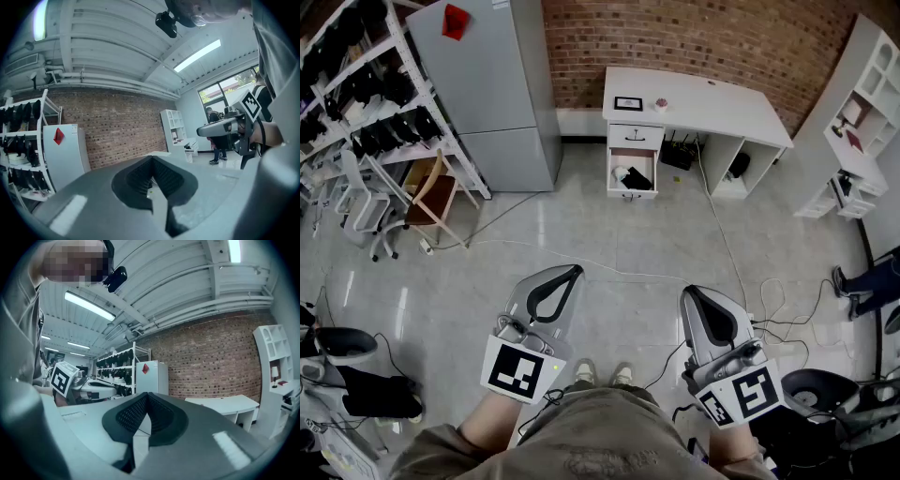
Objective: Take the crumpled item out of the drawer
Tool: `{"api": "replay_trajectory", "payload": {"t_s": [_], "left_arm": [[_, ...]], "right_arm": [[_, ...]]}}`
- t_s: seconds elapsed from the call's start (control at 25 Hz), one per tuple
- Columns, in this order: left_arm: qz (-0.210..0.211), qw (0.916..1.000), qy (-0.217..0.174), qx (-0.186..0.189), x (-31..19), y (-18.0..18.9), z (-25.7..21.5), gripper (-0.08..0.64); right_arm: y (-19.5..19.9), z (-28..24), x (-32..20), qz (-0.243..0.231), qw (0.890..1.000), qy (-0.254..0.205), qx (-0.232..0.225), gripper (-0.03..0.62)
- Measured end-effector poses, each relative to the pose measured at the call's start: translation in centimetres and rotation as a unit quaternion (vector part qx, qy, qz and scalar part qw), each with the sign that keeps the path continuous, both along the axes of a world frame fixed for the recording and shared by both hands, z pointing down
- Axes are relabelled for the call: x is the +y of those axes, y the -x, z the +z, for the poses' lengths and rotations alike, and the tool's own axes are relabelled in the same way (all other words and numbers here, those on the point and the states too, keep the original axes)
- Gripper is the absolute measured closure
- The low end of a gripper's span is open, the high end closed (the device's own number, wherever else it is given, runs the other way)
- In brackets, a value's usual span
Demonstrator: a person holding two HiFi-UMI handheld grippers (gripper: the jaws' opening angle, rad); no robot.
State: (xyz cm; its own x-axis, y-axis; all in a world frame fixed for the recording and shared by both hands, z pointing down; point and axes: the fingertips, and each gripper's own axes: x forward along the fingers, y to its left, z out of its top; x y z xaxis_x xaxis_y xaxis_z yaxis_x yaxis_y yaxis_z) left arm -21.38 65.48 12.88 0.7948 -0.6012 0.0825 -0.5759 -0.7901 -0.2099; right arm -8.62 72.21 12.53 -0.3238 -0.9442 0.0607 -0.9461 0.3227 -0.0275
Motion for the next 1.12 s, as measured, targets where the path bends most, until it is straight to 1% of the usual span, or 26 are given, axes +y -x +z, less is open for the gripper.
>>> {"api": "replay_trajectory", "payload": {"t_s": [0.12, 0.28, 0.6, 0.96, 1.0, 1.08, 1.12], "left_arm": [[0.001, 1.0000, 0.002, 0.000, 0.5, -0.4, 0.1, 0.560], [0.001, 1.0000, 0.003, 0.000, 0.6, -0.9, 0.1, 0.560], [0.000, 1.0000, 0.004, -0.006, 0.8, -2.5, 0.6, 0.560], [-0.015, 0.9998, 0.006, -0.009, 1.7, -5.6, 1.0, 0.560], [-0.017, 0.9998, 0.006, -0.009, 1.9, -5.9, 1.2, 0.560], [-0.019, 0.9997, 0.007, -0.011, 1.9, -6.4, 1.6, 0.560], [-0.019, 0.9997, 0.006, -0.012, 1.9, -6.7, 1.8, 0.560]], "right_arm": [[-0.4, -0.2, 0.4, 0.002, 1.000, -0.003, -0.019, 0.565], [-1.1, -0.3, 0.5, 0.005, 1.000, -0.005, -0.030, 0.565], [-2.4, -0.1, 0.8, 0.000, 0.999, -0.014, -0.033, 0.565], [-6.3, 0.6, 1.8, -0.005, 1.000, -0.009, -0.030, 0.563], [-6.7, 0.8, 1.9, -0.003, 0.999, -0.008, -0.033, 0.551], [-7.7, 1.1, 1.8, 0.004, 0.999, -0.009, -0.040, 0.434], [-8.1, 1.2, 1.7, 0.009, 0.999, -0.011, -0.043, 0.397]]}}
